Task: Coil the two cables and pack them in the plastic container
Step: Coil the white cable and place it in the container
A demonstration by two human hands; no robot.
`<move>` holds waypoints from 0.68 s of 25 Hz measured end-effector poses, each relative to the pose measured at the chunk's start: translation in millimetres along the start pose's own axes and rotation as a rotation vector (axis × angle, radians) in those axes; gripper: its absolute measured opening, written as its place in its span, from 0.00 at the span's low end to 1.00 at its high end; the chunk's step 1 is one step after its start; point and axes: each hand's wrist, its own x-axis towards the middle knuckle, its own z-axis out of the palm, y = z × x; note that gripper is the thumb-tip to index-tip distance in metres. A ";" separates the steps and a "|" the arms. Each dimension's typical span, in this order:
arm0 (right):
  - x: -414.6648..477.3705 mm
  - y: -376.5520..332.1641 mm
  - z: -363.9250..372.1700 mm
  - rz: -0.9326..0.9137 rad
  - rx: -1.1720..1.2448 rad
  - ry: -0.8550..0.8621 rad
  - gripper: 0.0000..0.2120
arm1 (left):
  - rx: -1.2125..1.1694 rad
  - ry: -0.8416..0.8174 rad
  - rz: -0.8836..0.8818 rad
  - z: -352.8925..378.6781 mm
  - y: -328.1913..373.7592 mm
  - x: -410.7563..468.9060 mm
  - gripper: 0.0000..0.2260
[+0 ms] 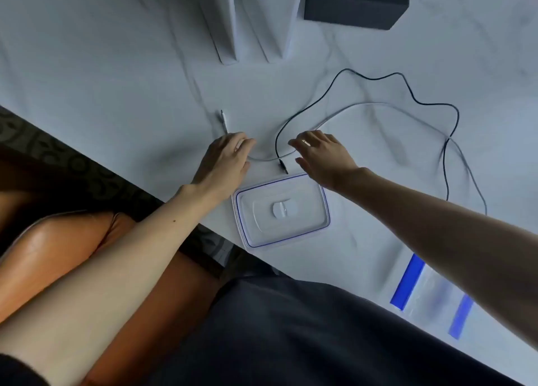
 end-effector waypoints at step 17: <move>12.2 0.0 -8.1 0.102 0.048 0.023 0.08 | 0.034 -0.219 0.153 10.6 -39.2 36.7 0.06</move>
